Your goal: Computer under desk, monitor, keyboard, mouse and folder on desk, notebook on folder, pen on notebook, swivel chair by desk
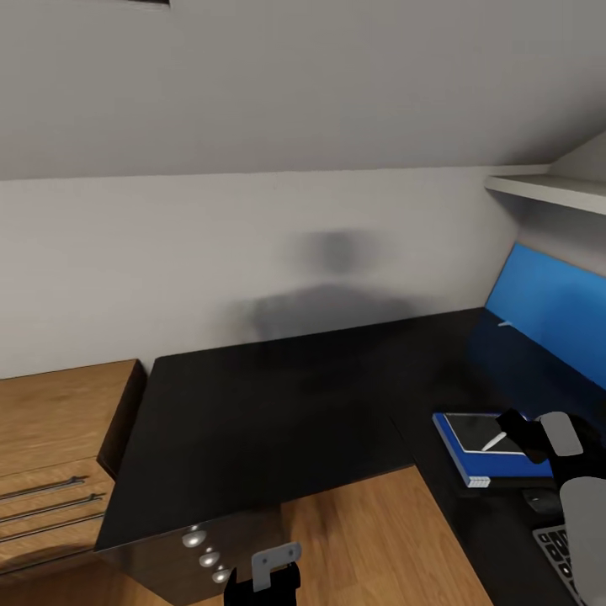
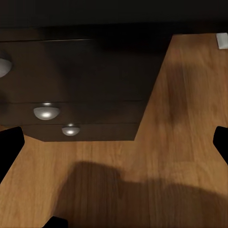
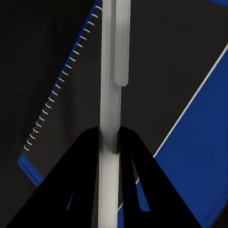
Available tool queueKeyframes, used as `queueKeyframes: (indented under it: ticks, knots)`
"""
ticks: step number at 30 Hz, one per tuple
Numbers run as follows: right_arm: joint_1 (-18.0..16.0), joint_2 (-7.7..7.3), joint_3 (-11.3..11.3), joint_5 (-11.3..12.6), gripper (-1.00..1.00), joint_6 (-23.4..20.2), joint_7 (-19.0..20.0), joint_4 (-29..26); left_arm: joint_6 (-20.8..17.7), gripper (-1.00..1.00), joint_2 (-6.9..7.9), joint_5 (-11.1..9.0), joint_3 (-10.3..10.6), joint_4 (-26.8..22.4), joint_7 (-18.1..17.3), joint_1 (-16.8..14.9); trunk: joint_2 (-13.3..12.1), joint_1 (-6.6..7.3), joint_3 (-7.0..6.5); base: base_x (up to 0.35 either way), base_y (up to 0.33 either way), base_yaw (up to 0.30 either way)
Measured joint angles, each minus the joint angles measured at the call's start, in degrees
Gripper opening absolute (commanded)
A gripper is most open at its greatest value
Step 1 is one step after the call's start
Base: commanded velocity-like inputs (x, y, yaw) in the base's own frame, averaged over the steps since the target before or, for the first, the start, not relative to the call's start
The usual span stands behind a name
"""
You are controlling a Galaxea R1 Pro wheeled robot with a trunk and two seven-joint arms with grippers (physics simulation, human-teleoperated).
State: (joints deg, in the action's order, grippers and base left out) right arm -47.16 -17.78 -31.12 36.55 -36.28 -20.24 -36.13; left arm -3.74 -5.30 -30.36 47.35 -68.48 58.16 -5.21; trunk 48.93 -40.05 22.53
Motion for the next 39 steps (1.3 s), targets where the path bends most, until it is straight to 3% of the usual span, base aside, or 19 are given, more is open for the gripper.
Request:
queueKeyframes:
  ticks: [14, 39]
  knots:
    - [0.0, -0.07, 0.0, 0.0, -1.00, 0.0, 0.0, 0.0, 0.0, 1.00, 0.00, 0.0, 0.0, 0.1, 0.0, 0.0, 5.6, -3.08, 2.52, 0.000, 0.000, 0.000]
    - [0.0, -0.16, 0.0, 0.0, -1.00, 0.0, 0.0, -0.1, 0.0, 1.00, 0.27, 0.1, 0.0, 0.3, 0.2, 0.0, 5.6, -3.08, 2.52, 0.055, 0.000, 0.000]
